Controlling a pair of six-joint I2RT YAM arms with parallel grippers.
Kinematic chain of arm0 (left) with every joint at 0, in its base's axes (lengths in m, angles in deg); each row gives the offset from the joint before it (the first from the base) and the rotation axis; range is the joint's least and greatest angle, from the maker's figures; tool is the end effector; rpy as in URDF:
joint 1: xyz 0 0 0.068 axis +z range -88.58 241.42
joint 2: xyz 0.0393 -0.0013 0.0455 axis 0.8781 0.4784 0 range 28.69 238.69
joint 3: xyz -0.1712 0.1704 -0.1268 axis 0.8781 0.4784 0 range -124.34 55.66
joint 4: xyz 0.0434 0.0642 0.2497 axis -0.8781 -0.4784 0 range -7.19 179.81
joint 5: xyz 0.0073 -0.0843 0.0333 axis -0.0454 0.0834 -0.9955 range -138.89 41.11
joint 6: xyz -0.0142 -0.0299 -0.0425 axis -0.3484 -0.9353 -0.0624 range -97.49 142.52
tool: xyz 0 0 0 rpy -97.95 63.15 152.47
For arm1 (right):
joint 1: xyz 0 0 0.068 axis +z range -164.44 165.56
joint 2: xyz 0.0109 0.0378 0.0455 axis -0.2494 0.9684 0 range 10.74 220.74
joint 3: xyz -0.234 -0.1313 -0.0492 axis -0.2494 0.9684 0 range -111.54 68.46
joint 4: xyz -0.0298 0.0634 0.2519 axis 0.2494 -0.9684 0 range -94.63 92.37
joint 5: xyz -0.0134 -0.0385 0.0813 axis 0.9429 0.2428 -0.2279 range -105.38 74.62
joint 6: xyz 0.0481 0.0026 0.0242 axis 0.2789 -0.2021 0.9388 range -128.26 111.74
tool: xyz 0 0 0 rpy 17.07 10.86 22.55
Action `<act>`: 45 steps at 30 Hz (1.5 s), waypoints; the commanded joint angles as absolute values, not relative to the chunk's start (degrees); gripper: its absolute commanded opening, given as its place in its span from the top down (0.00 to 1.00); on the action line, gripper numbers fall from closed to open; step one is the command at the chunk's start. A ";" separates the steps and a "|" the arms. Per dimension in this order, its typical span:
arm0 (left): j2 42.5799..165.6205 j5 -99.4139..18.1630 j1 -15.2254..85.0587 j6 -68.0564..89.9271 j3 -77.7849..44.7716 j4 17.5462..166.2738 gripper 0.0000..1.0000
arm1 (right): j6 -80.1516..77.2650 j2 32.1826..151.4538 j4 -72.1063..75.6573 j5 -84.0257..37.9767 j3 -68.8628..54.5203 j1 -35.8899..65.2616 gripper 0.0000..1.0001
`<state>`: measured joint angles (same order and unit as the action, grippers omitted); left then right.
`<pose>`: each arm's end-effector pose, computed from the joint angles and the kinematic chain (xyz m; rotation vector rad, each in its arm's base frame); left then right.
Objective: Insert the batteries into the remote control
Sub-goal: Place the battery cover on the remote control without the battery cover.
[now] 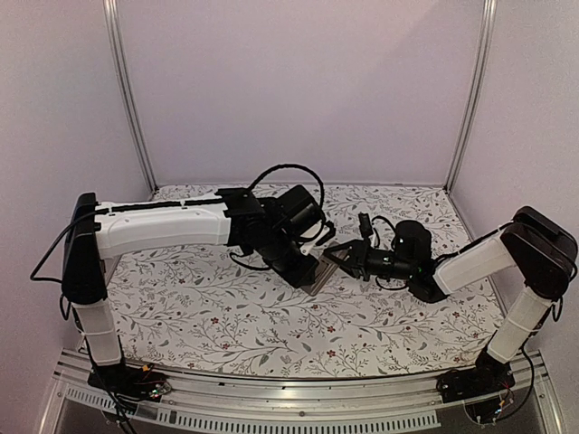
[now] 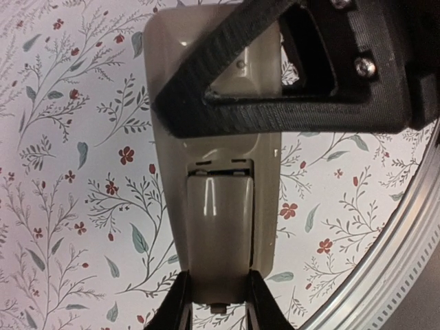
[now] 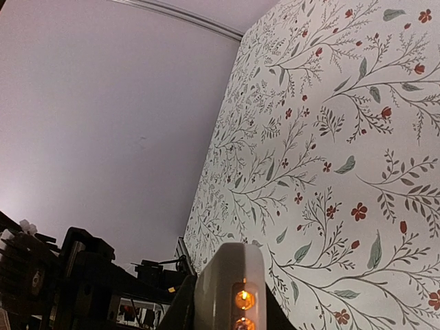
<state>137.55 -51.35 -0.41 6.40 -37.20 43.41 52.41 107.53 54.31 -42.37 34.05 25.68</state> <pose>0.1940 -0.3590 0.2565 1.0416 2.5083 -0.3743 0.2358 0.2198 0.1672 -0.0369 2.0655 1.6095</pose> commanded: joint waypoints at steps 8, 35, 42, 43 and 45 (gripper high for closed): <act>138.70 -52.89 -0.88 6.83 -38.82 42.09 0.85 | 53.88 109.93 58.44 -41.94 34.54 26.98 0.97; 141.19 -50.38 -0.57 5.85 -40.04 41.24 0.85 | 54.15 109.44 60.46 -41.13 34.88 27.17 0.97; 141.73 -49.35 0.48 4.64 -40.95 41.46 0.84 | 54.29 109.70 62.20 -41.92 34.97 28.15 0.97; 142.06 -49.33 0.50 4.75 -41.15 41.36 0.84 | 54.56 109.77 62.95 -41.99 35.10 28.18 0.97; 142.41 -49.33 0.51 4.86 -41.28 41.34 0.82 | 55.18 110.08 64.17 -42.10 35.28 28.24 0.97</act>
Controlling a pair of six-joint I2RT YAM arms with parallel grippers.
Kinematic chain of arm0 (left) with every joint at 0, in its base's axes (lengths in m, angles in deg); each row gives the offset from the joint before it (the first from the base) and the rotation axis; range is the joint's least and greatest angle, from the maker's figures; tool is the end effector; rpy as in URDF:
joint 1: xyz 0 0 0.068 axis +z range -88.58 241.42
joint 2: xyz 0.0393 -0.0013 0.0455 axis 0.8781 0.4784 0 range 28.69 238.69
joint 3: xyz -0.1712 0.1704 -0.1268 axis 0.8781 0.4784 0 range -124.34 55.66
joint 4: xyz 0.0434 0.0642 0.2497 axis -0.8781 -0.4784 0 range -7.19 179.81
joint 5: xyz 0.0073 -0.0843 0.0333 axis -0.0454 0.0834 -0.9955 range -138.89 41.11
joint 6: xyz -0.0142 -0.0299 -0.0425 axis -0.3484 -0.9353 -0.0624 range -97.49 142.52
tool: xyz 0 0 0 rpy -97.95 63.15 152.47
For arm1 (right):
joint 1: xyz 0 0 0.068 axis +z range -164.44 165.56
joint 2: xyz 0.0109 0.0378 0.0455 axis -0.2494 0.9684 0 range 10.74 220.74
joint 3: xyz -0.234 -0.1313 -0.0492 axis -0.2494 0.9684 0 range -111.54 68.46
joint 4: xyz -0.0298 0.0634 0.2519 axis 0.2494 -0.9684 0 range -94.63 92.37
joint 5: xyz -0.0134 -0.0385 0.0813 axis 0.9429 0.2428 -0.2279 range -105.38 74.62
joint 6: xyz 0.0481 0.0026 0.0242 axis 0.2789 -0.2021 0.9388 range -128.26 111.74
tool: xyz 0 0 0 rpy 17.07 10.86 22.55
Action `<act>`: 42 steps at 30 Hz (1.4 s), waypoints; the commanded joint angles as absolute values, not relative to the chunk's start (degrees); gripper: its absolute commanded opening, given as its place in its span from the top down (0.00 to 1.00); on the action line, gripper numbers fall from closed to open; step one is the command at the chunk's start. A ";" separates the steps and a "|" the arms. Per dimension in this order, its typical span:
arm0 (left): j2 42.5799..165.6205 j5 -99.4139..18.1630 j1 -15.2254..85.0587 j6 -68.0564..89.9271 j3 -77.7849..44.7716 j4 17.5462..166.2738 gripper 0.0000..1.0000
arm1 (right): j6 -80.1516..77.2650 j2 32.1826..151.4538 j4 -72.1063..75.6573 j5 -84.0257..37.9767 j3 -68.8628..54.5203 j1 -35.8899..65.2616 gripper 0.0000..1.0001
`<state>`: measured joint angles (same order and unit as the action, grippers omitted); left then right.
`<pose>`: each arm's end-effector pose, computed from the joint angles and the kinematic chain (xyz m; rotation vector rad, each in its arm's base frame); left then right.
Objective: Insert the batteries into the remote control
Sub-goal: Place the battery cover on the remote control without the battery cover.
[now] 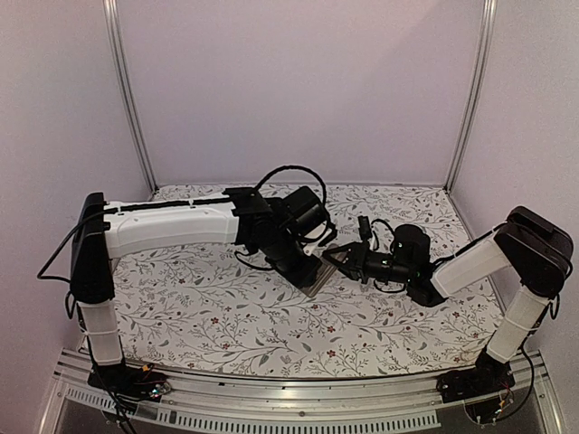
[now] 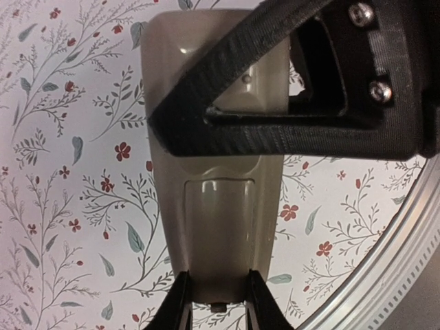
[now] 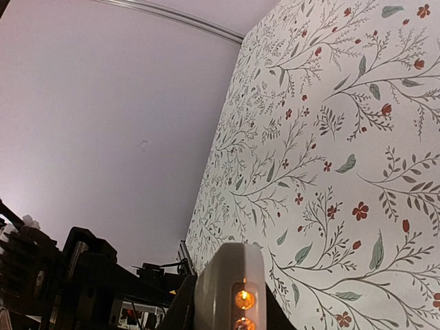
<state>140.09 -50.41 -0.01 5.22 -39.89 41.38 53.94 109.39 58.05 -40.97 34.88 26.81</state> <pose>0.1997 -0.3648 0.2515 1.0268 2.5554 -0.3705 0.2320 0.2239 0.1603 -0.0154 2.0533 1.6263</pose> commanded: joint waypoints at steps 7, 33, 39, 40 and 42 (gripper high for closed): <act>142.25 -48.31 0.51 5.18 -41.20 40.99 0.69 | 56.65 110.23 65.77 -41.49 36.02 28.10 0.97; 140.73 -50.17 0.51 6.03 -40.93 40.16 0.33 | 60.43 110.69 69.97 -42.66 37.43 26.17 0.97; 137.75 -48.16 0.58 7.16 -39.46 42.46 0.15 | 62.41 112.56 73.71 -43.55 38.07 25.49 0.97; 136.73 -47.20 0.67 7.36 -38.58 43.62 0.05 | 62.89 112.87 74.27 -43.66 38.15 25.44 0.97; 134.51 -44.72 1.07 7.75 -36.84 46.27 0.01 | 63.27 113.24 74.61 -43.85 38.29 25.39 0.97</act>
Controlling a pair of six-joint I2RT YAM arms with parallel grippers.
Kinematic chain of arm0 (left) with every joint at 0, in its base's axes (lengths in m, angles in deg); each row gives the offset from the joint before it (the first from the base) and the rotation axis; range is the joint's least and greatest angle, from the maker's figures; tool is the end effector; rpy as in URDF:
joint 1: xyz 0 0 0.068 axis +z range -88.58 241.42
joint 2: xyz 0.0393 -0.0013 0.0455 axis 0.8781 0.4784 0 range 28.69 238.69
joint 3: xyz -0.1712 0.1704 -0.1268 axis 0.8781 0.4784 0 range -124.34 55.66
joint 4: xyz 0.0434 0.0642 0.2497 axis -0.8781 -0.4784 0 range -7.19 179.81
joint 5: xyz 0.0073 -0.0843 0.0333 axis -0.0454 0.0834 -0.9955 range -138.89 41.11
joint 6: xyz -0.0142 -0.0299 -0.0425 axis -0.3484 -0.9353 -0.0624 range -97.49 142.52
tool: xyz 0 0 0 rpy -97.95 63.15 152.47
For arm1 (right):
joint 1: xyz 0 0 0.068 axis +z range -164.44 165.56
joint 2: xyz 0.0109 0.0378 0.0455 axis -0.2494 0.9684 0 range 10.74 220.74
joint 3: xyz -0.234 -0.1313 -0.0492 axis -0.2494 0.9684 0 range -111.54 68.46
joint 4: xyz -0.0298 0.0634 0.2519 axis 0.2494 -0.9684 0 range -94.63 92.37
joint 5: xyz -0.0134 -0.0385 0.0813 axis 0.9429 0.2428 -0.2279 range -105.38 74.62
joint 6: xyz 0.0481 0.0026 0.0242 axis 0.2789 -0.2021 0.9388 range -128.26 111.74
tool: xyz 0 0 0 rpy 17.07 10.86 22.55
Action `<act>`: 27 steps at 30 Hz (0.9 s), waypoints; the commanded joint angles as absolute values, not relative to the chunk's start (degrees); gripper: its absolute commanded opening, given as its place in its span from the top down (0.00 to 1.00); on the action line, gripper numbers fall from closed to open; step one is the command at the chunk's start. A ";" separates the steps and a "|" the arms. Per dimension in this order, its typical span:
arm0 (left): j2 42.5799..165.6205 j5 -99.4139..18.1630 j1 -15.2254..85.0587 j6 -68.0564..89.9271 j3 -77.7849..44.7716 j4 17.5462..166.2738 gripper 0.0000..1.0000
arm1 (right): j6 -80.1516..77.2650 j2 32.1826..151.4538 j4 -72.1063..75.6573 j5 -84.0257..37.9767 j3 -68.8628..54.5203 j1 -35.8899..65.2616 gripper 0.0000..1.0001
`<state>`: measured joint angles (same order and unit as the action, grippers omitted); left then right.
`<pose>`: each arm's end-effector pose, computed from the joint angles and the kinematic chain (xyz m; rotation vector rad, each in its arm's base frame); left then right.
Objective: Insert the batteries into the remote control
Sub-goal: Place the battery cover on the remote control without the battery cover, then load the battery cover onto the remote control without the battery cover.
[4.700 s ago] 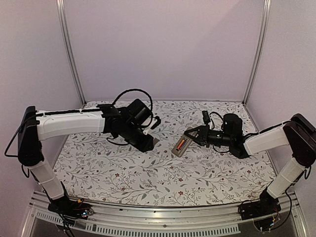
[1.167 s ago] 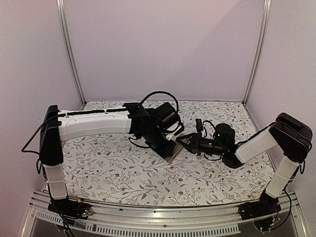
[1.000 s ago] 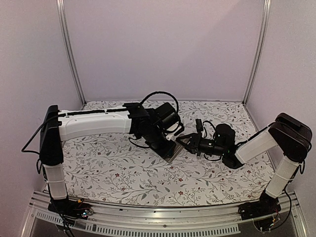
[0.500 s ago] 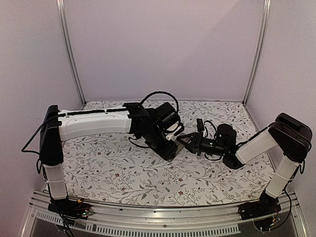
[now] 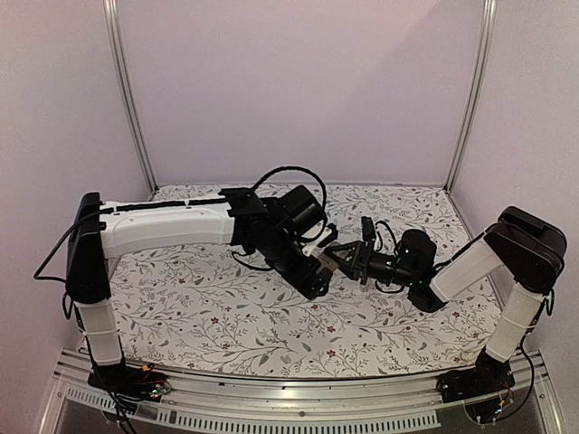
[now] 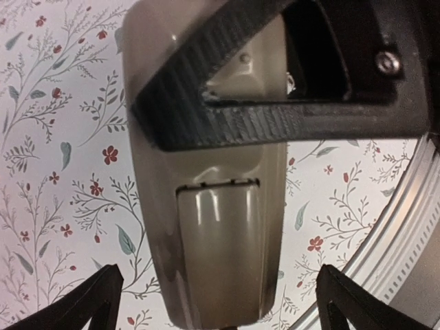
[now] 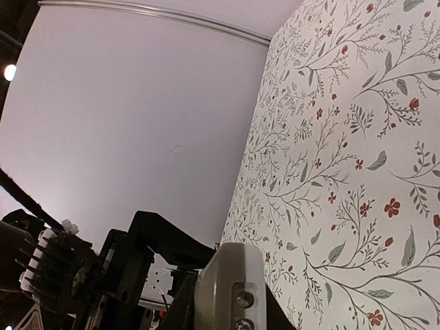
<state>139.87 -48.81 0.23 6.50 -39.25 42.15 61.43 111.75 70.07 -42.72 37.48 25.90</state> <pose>0.2002 -0.3640 0.2503 1.0600 2.5472 -0.4000 0.2303 0.2170 0.1586 0.0525 1.9629 1.7709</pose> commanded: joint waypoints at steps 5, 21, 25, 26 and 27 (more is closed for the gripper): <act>129.69 -39.94 2.07 7.96 -33.04 51.43 0.00 | 63.20 113.07 74.27 -44.50 38.40 25.14 0.97; 108.52 -35.08 4.28 29.95 -7.76 71.20 0.24 | 63.69 110.84 69.02 -52.41 34.83 24.87 0.97; 104.73 -36.87 1.60 41.71 -4.29 71.79 0.32 | 64.00 110.84 66.99 -55.24 33.07 25.48 0.96; 104.27 -37.19 1.04 43.99 -3.80 71.72 0.35 | 63.95 110.91 66.27 -55.81 32.60 25.75 0.96; 103.89 -37.39 0.65 46.20 -3.42 71.43 0.39 | 63.97 111.01 65.88 -56.42 32.05 25.99 0.96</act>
<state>105.64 -36.37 2.87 32.86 -5.35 68.44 63.55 112.36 68.04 -52.46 34.66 25.33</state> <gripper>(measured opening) 0.659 0.200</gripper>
